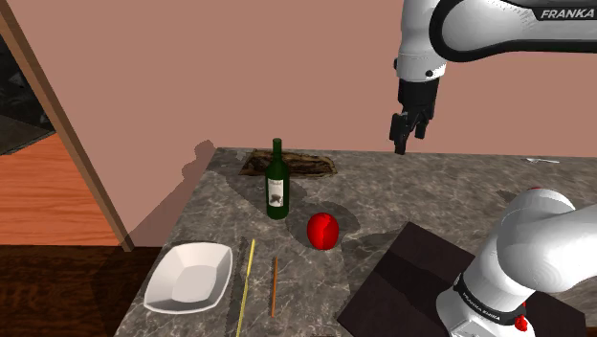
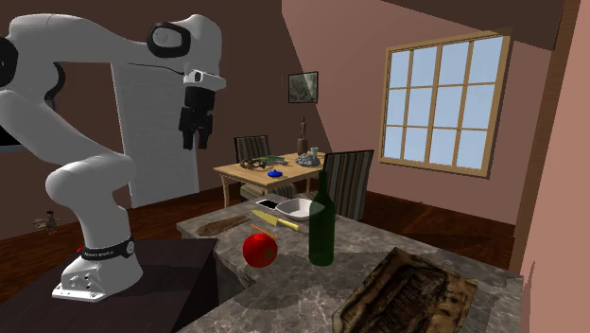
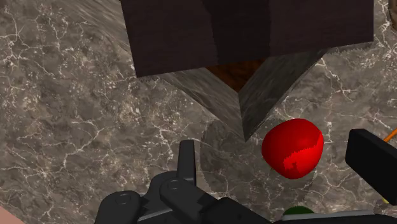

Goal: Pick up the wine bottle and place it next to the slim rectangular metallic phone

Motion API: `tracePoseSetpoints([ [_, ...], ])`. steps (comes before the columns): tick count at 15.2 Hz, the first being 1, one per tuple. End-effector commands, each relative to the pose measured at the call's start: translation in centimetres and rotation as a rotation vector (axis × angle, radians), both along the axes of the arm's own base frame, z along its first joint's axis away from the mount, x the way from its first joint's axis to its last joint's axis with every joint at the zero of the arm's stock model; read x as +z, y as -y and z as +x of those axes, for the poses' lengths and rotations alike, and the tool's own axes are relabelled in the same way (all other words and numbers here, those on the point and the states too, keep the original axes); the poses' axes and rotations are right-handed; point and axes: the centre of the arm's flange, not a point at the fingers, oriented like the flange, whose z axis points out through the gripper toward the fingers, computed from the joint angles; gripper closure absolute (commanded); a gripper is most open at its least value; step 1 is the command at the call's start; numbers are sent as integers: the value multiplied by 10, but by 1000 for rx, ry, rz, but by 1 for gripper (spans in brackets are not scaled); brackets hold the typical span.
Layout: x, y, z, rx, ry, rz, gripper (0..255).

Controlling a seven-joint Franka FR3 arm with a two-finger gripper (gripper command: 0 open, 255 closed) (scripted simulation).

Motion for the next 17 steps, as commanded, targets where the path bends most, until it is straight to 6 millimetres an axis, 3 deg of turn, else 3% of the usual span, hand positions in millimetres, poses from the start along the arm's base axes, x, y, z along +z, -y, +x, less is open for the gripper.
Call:
tracePoseSetpoints([
  [1, 0, 0, 0, 0, 0, 0, 0],
  [17, -55, -29, 178, 164, 119, 66, 0],
])
